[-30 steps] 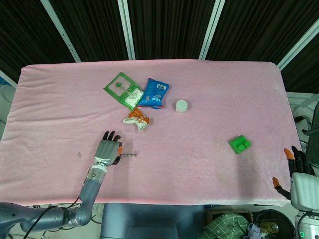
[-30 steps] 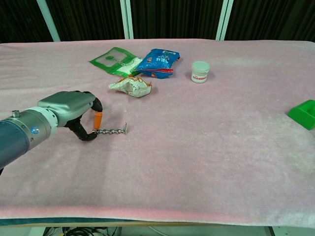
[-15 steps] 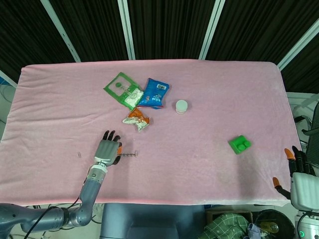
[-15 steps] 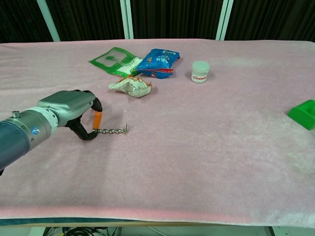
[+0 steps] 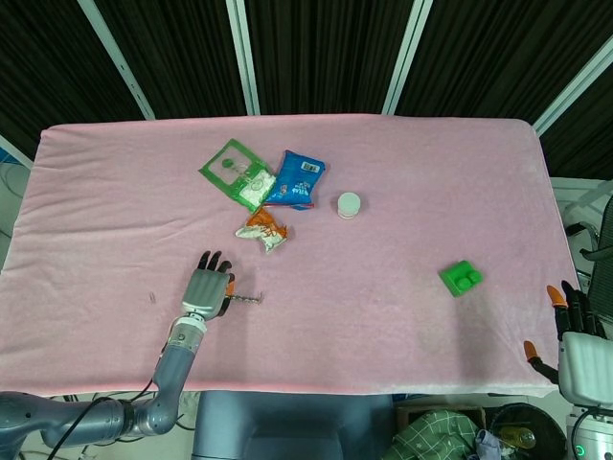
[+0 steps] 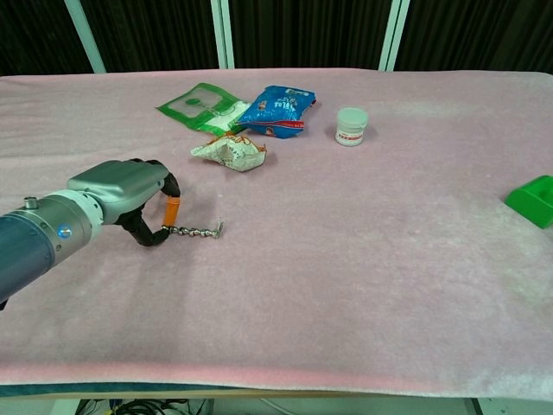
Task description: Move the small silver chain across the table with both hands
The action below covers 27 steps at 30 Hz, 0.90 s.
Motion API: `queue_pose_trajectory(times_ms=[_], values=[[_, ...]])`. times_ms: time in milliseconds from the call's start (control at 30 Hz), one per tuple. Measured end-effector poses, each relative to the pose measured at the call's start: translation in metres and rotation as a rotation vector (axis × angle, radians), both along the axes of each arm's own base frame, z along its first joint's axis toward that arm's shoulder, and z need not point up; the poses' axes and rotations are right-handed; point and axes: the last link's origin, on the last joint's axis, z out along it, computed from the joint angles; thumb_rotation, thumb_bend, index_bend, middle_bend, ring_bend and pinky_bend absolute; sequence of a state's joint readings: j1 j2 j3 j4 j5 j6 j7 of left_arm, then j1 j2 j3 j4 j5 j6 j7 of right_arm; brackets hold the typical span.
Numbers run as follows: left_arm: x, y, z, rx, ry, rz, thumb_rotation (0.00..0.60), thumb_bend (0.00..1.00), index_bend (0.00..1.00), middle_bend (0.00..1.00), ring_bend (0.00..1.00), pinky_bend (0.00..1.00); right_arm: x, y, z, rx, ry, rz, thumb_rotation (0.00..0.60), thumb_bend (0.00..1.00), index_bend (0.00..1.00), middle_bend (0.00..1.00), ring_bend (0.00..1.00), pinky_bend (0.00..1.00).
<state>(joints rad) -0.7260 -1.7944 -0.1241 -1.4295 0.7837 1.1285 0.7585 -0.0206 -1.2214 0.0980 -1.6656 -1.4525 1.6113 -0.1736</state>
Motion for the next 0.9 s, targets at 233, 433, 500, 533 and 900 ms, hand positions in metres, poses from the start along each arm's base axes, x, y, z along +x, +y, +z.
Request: queue_pose_trajectory(times_ms=[233, 433, 500, 533, 900], values=[[0.002, 0.001, 0.001, 0.004, -0.021, -0.002, 0.6, 0.43, 0.6, 0.23, 0.0, 0.0, 0.001, 0.0, 0.001, -0.003, -0.004, 0.002, 0.6, 0.19, 0.09, 0.0, 0.02, 0.22], [0.005, 0.004, 0.013, 0.038, -0.049, -0.013, 0.6, 0.47, 0.61, 0.24, 0.0, 0.0, 0.001, 0.0, 0.001, -0.006, -0.008, 0.005, 0.6, 0.19, 0.09, 0.0, 0.02, 0.22], [0.005, 0.006, 0.018, 0.05, -0.058, -0.014, 0.6, 0.47, 0.61, 0.25, 0.0, 0.0, 0.001, 0.001, 0.001, -0.007, -0.01, 0.006, 0.6, 0.2, 0.09, 0.0, 0.02, 0.22], [0.005, 0.007, 0.021, 0.058, -0.063, -0.017, 0.6, 0.48, 0.61, 0.25, 0.0, 0.0, 0.002, 0.001, 0.001, -0.006, -0.01, 0.006, 0.6, 0.2, 0.09, 0.0, 0.02, 0.22], [-0.001, 0.021, 0.059, 0.112, 0.018, -0.087, 0.6, 0.48, 0.62, 0.26, 0.0, 0.0, 0.003, 0.001, 0.001, -0.004, -0.011, 0.006, 0.6, 0.2, 0.09, 0.0, 0.02, 0.22]])
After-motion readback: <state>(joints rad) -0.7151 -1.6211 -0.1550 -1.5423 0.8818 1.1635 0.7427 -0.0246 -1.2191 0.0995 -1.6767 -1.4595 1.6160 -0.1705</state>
